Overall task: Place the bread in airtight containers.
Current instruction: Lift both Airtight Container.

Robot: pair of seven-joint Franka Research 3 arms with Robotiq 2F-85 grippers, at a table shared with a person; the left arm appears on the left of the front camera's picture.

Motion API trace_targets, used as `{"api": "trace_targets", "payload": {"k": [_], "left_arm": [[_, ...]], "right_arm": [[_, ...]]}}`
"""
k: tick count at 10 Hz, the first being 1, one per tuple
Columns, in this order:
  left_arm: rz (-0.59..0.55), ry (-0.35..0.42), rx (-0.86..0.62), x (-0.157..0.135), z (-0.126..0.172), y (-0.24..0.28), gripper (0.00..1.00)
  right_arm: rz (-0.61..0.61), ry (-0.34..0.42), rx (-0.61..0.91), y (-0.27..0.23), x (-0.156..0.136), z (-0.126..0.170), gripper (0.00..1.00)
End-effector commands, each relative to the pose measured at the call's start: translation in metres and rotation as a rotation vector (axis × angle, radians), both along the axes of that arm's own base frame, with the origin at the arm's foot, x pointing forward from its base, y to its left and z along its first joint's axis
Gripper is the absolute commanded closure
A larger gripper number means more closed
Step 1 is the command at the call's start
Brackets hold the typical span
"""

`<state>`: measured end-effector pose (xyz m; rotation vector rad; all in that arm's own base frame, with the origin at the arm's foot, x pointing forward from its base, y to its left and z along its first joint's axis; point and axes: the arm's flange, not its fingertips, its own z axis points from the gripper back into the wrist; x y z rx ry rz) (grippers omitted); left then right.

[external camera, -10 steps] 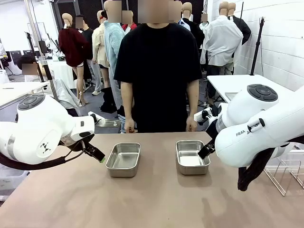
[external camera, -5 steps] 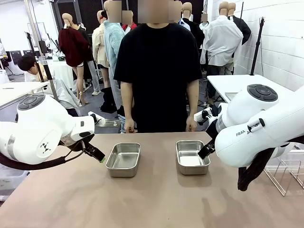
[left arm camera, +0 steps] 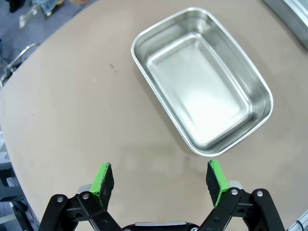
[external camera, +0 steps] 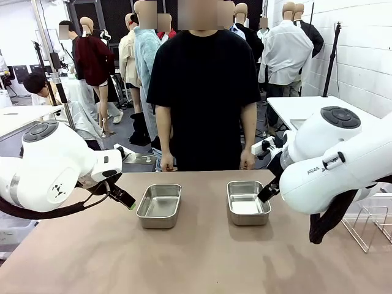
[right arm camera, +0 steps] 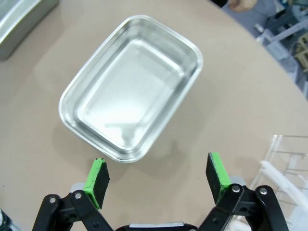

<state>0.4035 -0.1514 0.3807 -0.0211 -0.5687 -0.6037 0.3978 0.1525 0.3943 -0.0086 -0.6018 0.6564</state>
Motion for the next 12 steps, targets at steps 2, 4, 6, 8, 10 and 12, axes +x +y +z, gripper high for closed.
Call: {"api": "trace_targets", "payload": {"k": [2, 4, 6, 8, 10, 12], "left_arm": [[0.035, -0.077, -0.001, -0.02, 0.07, 0.029, 0.0], [0.051, -0.089, -0.108, -0.039, 0.106, 0.057, 0.0], [0.049, -0.092, -0.159, -0.052, 0.121, 0.078, 0.0], [0.016, -0.063, -0.263, -0.052, 0.119, 0.096, 0.0], [-0.008, -0.051, -0.268, -0.05, 0.115, 0.09, 0.0], [0.022, -0.043, -0.278, -0.049, 0.114, 0.089, 0.0]], "right_arm": [[-0.09, -0.131, 0.048, -0.058, -0.021, 0.074, 0.0], [-0.086, -0.115, 0.167, -0.091, -0.034, 0.111, 0.0], [-0.046, -0.101, 0.282, -0.122, -0.048, 0.134, 0.0], [-0.024, -0.09, 0.376, -0.141, -0.053, 0.14, 0.0], [0.027, -0.055, 0.38, -0.135, -0.047, 0.134, 0.0], [0.028, -0.053, 0.381, -0.132, -0.042, 0.13, 0.0]]}}
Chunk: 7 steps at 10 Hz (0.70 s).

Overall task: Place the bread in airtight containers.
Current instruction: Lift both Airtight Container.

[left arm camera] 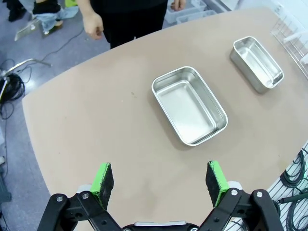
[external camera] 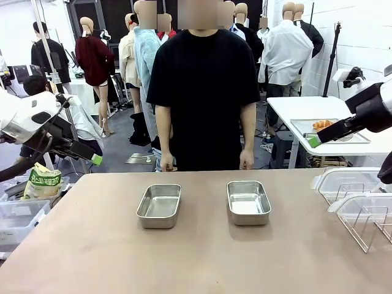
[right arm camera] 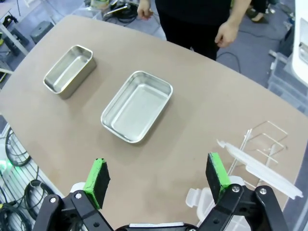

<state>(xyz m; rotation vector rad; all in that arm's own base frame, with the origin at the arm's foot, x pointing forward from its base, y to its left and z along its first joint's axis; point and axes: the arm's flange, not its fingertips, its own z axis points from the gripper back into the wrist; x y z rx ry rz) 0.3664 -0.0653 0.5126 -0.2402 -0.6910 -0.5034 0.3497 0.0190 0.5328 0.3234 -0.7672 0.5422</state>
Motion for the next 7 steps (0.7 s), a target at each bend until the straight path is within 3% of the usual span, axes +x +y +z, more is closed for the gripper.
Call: {"api": "trace_targets", "payload": {"k": [1, 7], "left_arm": [[-0.001, -0.006, 0.004, -0.0006, 0.0016, 0.0011, 0.0], [-0.001, -0.006, 0.004, -0.0006, 0.0016, 0.0011, 0.0]], "right_arm": [[-0.01, -0.007, 0.004, -0.0031, -0.0016, 0.0032, 0.0], [-0.01, -0.007, 0.004, -0.0031, -0.0016, 0.0032, 0.0]]}}
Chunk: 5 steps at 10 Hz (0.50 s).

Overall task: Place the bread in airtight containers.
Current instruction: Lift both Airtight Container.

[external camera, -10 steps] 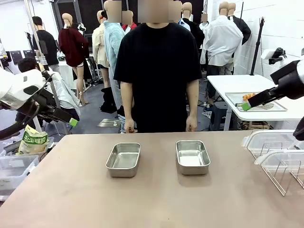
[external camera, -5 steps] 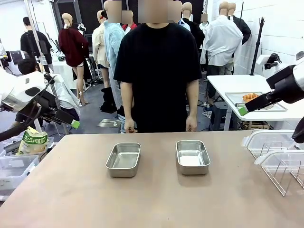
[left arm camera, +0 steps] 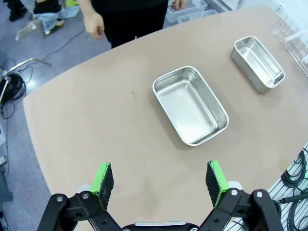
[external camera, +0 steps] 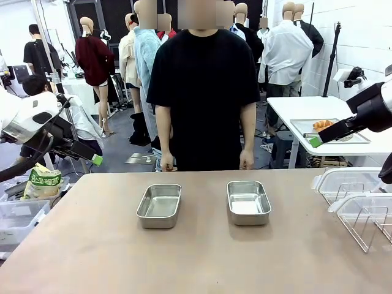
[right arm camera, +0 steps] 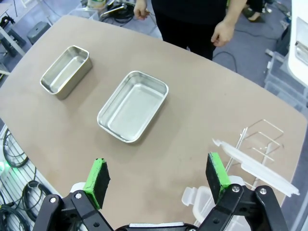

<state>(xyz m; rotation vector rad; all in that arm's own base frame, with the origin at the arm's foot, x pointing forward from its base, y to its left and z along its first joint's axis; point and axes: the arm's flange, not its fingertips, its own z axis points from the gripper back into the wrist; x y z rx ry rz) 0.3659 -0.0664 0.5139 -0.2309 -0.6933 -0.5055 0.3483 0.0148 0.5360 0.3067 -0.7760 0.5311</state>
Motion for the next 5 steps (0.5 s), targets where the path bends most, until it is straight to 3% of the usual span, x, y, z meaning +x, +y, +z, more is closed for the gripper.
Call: {"api": "trace_targets", "payload": {"k": [1, 5], "left_arm": [[-0.003, -0.002, -0.004, -0.0001, 0.0003, 0.0022, 0.0], [-0.003, -0.002, -0.004, -0.0001, 0.0003, 0.0022, 0.0]], "right_arm": [[0.007, 0.002, 0.012, 0.0011, -0.0003, 0.0, 0.0], [0.007, 0.002, 0.012, 0.0011, -0.0003, 0.0, 0.0]]}}
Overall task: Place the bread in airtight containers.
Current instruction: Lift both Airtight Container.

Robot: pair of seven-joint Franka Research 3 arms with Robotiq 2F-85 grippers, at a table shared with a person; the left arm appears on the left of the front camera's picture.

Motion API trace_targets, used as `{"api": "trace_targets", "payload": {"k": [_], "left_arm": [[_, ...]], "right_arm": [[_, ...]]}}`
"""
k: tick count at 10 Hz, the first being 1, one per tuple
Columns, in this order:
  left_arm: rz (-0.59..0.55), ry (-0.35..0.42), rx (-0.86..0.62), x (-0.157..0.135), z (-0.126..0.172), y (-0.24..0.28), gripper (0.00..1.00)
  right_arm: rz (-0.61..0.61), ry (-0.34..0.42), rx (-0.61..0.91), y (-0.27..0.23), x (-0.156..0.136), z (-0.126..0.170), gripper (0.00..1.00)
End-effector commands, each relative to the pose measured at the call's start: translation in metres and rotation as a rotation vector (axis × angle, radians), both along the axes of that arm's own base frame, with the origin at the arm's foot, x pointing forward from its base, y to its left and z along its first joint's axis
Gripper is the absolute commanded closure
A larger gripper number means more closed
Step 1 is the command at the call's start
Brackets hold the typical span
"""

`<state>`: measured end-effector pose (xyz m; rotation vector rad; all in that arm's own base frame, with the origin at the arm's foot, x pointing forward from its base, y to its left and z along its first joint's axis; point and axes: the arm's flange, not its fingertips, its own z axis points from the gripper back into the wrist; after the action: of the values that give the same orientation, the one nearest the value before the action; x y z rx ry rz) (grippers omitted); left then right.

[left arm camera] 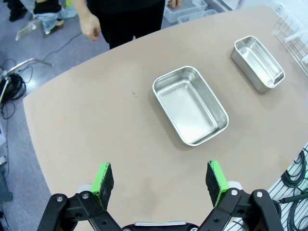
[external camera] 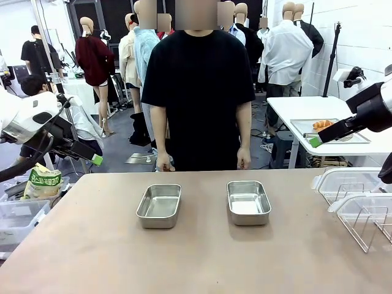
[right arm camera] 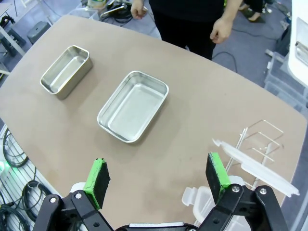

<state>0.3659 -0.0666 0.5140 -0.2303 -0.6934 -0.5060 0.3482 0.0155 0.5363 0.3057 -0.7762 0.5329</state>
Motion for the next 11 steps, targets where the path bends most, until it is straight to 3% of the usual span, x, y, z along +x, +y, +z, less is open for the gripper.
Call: {"api": "trace_targets", "payload": {"k": [1, 11], "left_arm": [[-0.002, -0.001, -0.004, 0.0, 0.0003, 0.0024, 0.0], [-0.002, -0.001, -0.004, 0.0, 0.0003, 0.0024, 0.0]], "right_arm": [[0.006, 0.003, 0.014, 0.0004, -0.0001, -0.0002, 0.0], [0.006, 0.003, 0.014, 0.0004, -0.0001, -0.0002, 0.0]]}}
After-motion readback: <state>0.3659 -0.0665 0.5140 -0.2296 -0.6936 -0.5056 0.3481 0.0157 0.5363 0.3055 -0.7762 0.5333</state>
